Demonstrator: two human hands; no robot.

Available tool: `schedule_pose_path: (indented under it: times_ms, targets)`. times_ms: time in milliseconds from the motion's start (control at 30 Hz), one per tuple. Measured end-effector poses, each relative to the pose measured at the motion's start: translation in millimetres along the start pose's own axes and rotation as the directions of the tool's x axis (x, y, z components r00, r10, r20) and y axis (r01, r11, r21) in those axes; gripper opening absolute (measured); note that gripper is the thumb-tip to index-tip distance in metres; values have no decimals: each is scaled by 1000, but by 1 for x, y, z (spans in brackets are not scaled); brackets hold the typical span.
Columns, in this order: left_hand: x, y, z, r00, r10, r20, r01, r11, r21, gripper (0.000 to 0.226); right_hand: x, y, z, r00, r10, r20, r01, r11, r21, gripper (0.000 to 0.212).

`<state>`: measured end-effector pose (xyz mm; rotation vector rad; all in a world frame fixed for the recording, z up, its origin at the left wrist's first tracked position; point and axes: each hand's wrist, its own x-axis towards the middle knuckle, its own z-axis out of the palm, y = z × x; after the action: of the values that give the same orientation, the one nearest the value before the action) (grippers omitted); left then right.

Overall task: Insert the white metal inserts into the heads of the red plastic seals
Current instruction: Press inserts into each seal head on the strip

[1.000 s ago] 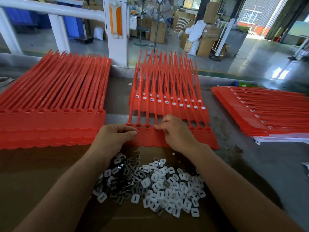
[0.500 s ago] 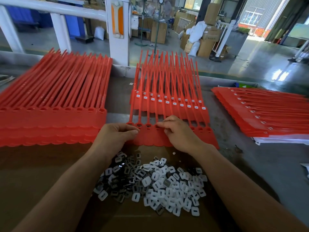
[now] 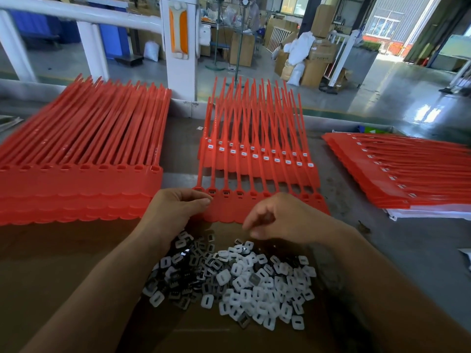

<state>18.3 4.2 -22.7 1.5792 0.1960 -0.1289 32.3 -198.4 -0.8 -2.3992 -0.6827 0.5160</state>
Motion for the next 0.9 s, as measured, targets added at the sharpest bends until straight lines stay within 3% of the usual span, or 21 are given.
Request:
schedule_pose_path:
  times_ms: [100,567,767,900]
  targets:
    - [1,0,0,1000,-1,4,1,1000,6,10,-4,0,4,998,11,66,-11,1000,3,21]
    - [1,0,-1,1000,8,-2,-8,999,47,11,-10,2,1,1000,0,-6,0,1000,-31,12]
    - [0,0,0,1000,21,-6,-20,999,45,11,-21,0,-1,993,30,118,-31,1000,3,18]
    - [-1,1,0,1000,4,-3,-4,1000,19,11,-21,1,3,993,44,108,-43,999,-11,19]
